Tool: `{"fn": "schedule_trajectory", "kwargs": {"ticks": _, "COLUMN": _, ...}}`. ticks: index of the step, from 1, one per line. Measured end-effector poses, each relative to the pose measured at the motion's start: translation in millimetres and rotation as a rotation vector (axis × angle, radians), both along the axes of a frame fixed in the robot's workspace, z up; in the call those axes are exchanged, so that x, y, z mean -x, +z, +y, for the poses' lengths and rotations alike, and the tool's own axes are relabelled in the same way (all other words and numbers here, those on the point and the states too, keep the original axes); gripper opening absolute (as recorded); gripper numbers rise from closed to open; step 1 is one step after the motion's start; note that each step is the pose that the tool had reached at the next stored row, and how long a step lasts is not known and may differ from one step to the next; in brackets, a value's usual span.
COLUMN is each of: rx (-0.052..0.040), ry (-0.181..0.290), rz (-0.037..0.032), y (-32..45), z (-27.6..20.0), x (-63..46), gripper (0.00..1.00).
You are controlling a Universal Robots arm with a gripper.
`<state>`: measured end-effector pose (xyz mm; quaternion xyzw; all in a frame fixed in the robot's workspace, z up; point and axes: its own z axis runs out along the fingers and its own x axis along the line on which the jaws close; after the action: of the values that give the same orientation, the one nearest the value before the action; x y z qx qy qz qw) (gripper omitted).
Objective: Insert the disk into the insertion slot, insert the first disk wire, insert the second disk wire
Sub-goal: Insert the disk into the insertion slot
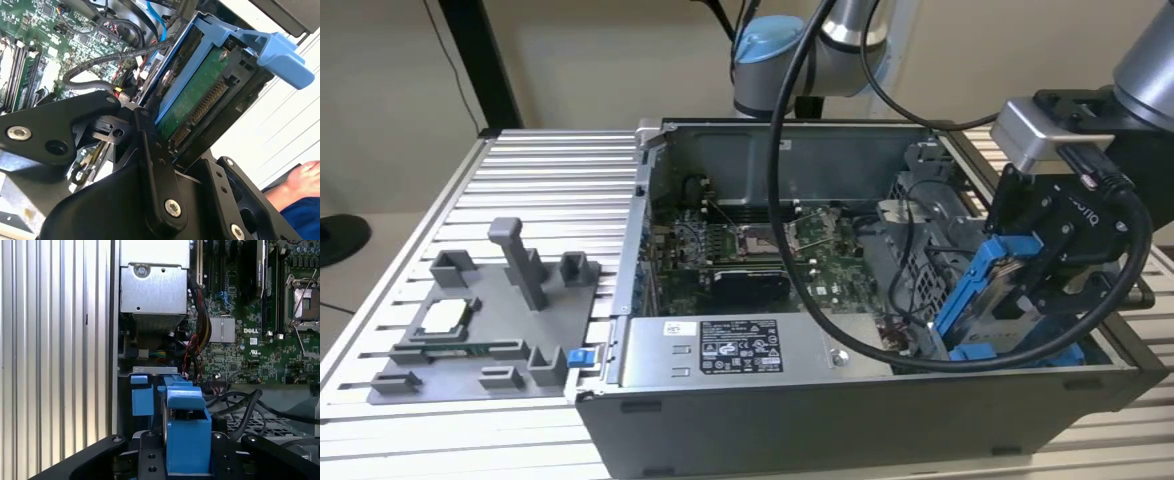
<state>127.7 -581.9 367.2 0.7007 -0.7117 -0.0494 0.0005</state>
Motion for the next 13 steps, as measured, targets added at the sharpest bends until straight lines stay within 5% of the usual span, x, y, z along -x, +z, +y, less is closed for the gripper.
{"fn": "schedule_trajectory", "kwargs": {"ticks": 6, "rx": -0.0005, "ry": 0.000, "rz": 0.0000, "y": -0.2, "z": 0.1, "x": 0.0, "gripper": 0.00}}
{"fn": "schedule_trajectory", "kwargs": {"ticks": 7, "rx": -0.0002, "ry": 0.000, "rz": 0.0000, "y": -0.1, "z": 0.0, "x": 0.0, "gripper": 1.00}}
{"fn": "schedule_trajectory", "kwargs": {"ticks": 13, "rx": -0.0002, "ry": 0.000, "rz": 0.0000, "y": 0.3, "z": 0.0, "x": 0.0, "gripper": 1.00}}
